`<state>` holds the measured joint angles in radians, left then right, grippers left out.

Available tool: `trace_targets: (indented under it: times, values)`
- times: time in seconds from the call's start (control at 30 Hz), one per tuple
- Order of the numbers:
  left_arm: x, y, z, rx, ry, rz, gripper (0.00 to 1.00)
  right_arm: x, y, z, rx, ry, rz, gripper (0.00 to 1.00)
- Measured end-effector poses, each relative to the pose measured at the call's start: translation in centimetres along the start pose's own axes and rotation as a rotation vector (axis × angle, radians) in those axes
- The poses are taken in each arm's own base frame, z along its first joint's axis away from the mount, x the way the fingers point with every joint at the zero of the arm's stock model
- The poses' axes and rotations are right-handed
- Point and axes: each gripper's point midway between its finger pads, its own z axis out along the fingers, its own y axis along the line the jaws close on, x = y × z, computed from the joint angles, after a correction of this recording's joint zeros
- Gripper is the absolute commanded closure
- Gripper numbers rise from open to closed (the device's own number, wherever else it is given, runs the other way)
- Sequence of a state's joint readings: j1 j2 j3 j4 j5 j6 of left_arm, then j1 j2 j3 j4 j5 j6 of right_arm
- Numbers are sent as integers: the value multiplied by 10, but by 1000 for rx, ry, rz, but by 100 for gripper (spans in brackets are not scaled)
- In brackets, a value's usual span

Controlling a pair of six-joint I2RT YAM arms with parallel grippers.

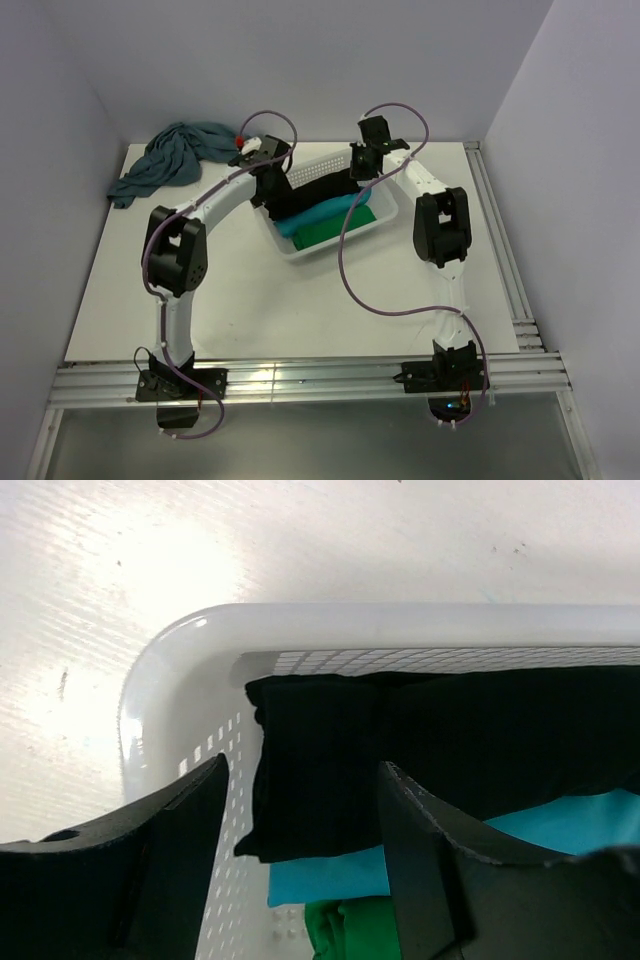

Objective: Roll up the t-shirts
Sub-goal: Place the rolled tshirt into the container

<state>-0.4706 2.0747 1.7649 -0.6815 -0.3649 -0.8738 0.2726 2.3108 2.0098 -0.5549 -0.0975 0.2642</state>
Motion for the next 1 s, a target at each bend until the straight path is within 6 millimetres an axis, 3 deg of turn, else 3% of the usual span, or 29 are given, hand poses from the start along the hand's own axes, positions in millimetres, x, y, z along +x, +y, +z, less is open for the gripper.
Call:
trace_targets:
  times: [0.13,0.27,0.33,0.37,0.47,0.63,0.73,0.8,1.0]
  values:
    - [-4,5,-8,-13,7,2,38,0,0,0,0,0,0,100]
    - [-13,4,-19,-5,-2,0,29,0,0,0,0,0,2,100]
    - [-20,2,-28,15,-16,6,17,0,1,0,-3,0,7,90]
    - [-24,1,-34,26,-25,4,13,0,1,0,-5,1,11,78]
    - [-44,-2,-64,79,-71,-2,0,-1,6,-4,-25,2,23,57]
    - [-75,7,-118,164,-149,-43,1,-7,11,-22,-32,0,33,51]
    - [-79,24,-139,189,-165,-70,0,-15,11,-47,-22,-11,44,50]
    - [-72,38,-142,185,-153,-79,0,-19,11,-72,-14,-23,60,50]
    - [-14,66,-119,145,-16,-60,1,-32,-7,-164,71,-71,208,49]
